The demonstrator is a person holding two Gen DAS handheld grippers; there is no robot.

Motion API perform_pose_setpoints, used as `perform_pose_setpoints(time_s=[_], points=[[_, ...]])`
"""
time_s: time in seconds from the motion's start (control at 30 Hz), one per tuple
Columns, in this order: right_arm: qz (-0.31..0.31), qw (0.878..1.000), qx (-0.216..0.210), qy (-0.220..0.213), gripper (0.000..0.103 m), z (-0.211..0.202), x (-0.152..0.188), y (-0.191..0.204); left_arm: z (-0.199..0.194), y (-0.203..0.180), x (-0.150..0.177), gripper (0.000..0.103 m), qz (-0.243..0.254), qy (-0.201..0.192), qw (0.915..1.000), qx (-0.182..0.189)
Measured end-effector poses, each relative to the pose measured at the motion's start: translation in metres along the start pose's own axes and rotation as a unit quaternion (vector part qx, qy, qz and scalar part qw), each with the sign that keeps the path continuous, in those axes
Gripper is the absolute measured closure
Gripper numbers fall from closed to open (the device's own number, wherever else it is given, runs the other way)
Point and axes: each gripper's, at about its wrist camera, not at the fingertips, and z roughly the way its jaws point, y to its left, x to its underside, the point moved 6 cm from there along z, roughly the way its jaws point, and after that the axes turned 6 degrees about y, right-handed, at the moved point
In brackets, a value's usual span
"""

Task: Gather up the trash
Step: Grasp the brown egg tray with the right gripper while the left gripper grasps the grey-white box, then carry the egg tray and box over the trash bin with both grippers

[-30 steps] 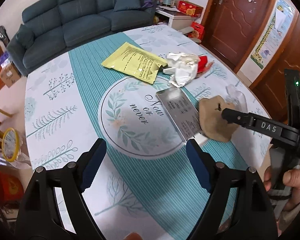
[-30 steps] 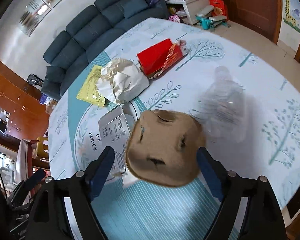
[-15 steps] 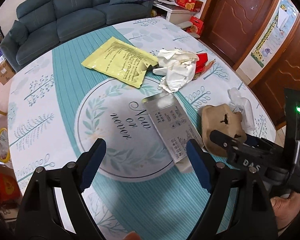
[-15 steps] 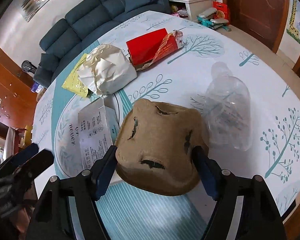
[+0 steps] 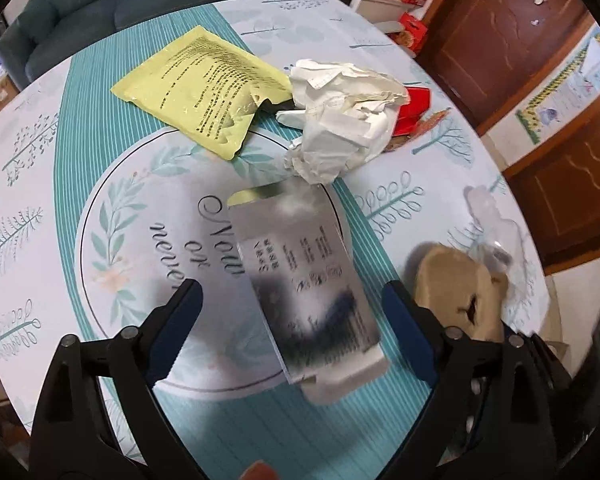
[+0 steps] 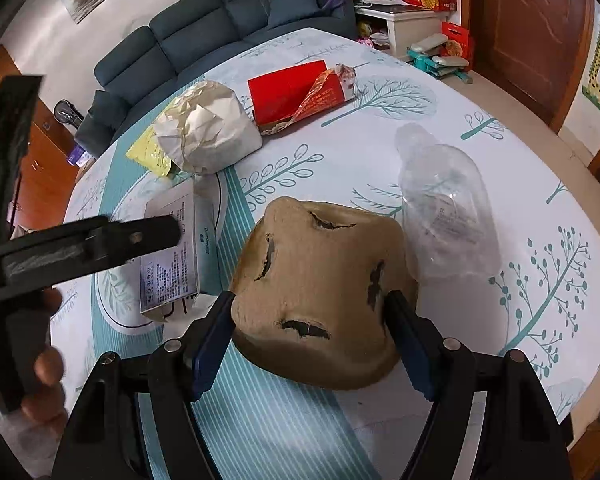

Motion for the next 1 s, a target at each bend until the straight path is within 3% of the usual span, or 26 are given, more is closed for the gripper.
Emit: perform_pose_setpoints(time_s=[0.2, 0.27, 0.43, 0.53, 0.57, 0.6, 0.77, 1.0], points=[[-0.011, 1.000, 0.001, -0.004, 0.028, -0.002, 0.004, 0.002, 0.020, -0.007, -0.003, 0.011, -0.010, 0.002, 0.9977, -0.068], [-0.010, 1.000, -0.002, -0.006, 0.028, -0.003, 0.005, 0.001, 0.027, -0.009, 0.000, 0.011, -0.010, 0.011, 0.9971, -0.075], [-0.007, 1.000, -0.016, -0.006, 0.028, -0.008, 0.011, 0.001, 0.036, -0.014, 0.008, 0.011, -0.004, 0.015, 0.9965, -0.082], [-0.005, 1.000, -0.020, -0.005, 0.028, -0.011, 0.016, -0.001, 0.035, -0.013, 0.013, 0.026, -0.008, 0.007, 0.9964, -0.084], [-0.002, 1.000, -0.023, -0.005, 0.028, -0.012, 0.019, -0.001, 0.033, -0.014, 0.014, 0.041, -0.005, 0.002, 0.9966, -0.082], [0.000, 1.000, -0.026, -0.004, 0.028, -0.014, 0.021, -0.002, 0.030, -0.016, 0.016, 0.043, -0.002, 0.000, 0.9966, -0.083], [0.019, 0.999, -0.048, -0.002, 0.028, -0.024, 0.036, -0.003, 0.016, -0.013, 0.023, 0.044, 0.015, -0.013, 0.9965, -0.082], [0.042, 0.995, -0.094, -0.012, 0.028, -0.054, 0.066, 0.005, -0.035, -0.013, 0.052, 0.044, 0.047, -0.044, 0.9956, -0.068]])
